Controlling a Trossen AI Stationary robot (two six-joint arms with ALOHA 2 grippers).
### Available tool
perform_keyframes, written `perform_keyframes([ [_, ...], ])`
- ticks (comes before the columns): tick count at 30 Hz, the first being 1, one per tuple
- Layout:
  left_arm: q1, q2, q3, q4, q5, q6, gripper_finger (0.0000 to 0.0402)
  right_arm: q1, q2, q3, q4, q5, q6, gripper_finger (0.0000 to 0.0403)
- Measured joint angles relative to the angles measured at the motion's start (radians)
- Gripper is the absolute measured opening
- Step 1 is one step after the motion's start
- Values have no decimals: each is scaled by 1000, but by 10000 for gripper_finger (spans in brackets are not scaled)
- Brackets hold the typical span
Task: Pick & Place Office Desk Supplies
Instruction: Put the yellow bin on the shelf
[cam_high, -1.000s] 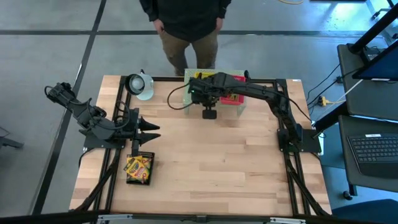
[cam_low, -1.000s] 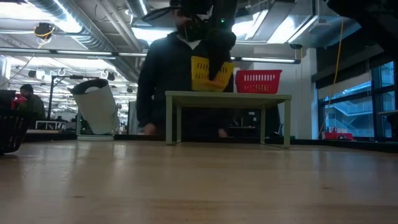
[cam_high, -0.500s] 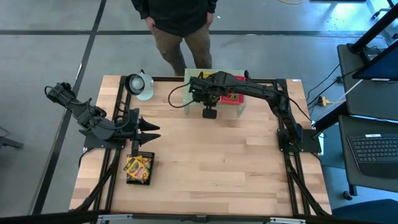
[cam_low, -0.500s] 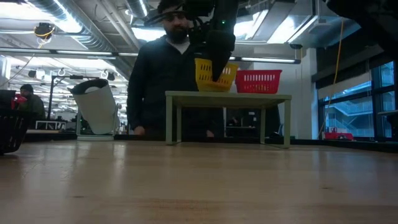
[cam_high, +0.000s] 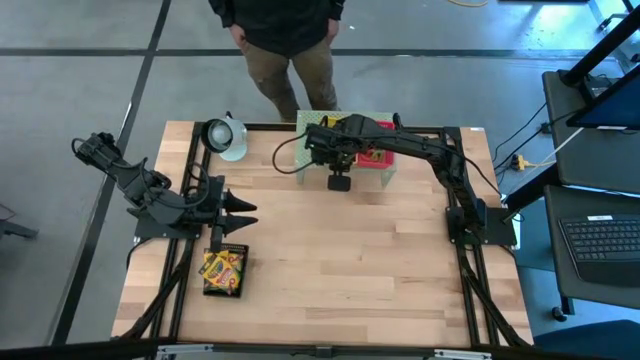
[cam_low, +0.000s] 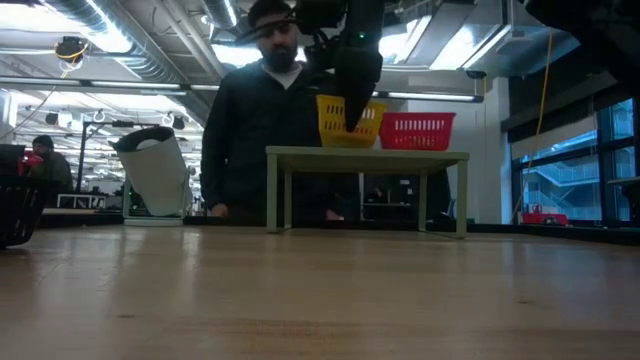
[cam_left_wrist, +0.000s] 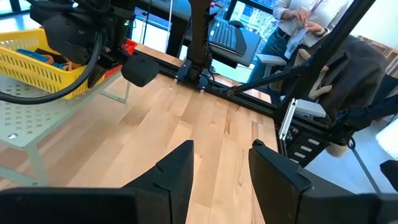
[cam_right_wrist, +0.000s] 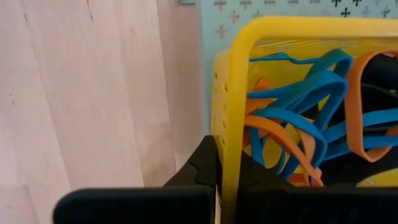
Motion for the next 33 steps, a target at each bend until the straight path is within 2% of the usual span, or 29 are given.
perform_keyframes([
  [26, 0, 0, 0, 0, 0, -1, 148, 0, 0, 0, -27, 0, -9, 9],
  [33, 0, 0, 0, 1, 20, -11, 148, 0, 0, 0, -26, 5, -8, 47],
])
